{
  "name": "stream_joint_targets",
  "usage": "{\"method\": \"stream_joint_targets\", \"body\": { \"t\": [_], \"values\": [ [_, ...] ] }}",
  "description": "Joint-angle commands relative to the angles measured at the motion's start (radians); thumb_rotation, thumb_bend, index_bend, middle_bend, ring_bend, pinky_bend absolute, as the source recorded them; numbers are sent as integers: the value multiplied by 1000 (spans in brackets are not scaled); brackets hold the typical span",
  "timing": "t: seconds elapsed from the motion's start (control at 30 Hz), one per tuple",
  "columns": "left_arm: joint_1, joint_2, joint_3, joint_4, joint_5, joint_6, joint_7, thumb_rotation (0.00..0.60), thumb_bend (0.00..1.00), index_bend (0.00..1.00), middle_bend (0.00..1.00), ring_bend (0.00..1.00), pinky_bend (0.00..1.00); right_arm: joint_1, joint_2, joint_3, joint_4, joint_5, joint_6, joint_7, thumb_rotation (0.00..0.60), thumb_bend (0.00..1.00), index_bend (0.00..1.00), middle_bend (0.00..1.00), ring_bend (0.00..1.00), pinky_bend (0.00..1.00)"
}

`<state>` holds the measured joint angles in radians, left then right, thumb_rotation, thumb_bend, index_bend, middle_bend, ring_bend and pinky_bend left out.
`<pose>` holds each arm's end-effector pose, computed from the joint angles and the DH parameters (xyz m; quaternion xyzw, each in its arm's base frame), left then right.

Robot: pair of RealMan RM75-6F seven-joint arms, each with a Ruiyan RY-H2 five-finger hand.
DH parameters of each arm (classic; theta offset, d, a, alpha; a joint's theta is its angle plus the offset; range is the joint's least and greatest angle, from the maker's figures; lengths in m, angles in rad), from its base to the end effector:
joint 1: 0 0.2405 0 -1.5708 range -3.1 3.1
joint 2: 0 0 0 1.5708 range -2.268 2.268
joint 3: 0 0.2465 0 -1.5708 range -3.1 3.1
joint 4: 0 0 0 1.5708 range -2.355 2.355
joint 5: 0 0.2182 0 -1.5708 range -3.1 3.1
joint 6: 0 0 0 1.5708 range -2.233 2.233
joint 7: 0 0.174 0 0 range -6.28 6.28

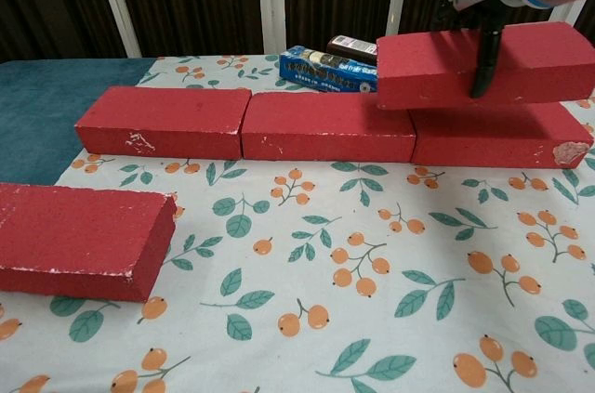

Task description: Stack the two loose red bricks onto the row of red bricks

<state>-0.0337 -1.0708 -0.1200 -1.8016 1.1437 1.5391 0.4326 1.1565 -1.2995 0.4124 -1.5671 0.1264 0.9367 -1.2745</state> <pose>-0.3289 0.1964 0.1803 -0.5170 -0.3805 -0.2261 0.7327 -0.0796 -0.4601 0.0542 0.7160 -0.3996 0.1405 0.5549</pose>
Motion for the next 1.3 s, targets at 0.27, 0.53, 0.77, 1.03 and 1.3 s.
{"method": "stream_joint_targets", "body": {
  "t": [0.27, 0.53, 0.77, 1.03, 1.3],
  "values": [
    [-18, -24, -13, 11, -57, -9, 59, 600, 0, 47, 0, 0, 220, 140, -99, -39, 283, 157, -186, -12, 600, 0, 87, 306, 295, 111],
    [-28, -39, -7, 10, -52, -10, 80, 600, 0, 46, 0, 0, 220, 151, -135, -67, 333, 131, -251, 35, 600, 0, 87, 306, 295, 110],
    [-26, -45, -8, 18, -47, 4, 72, 600, 0, 46, 0, 0, 220, 173, -152, -98, 304, 63, -249, 111, 600, 0, 87, 306, 295, 110],
    [-26, -36, -5, 21, -39, 0, 52, 600, 0, 46, 0, 0, 220, 195, -156, -135, 256, 52, -212, 168, 600, 0, 87, 306, 296, 111],
    [-21, -28, -4, 23, -33, 5, 37, 600, 0, 47, 0, 0, 220, 211, -170, -170, 274, 50, -204, 206, 600, 0, 87, 306, 295, 110]
  ]
}}
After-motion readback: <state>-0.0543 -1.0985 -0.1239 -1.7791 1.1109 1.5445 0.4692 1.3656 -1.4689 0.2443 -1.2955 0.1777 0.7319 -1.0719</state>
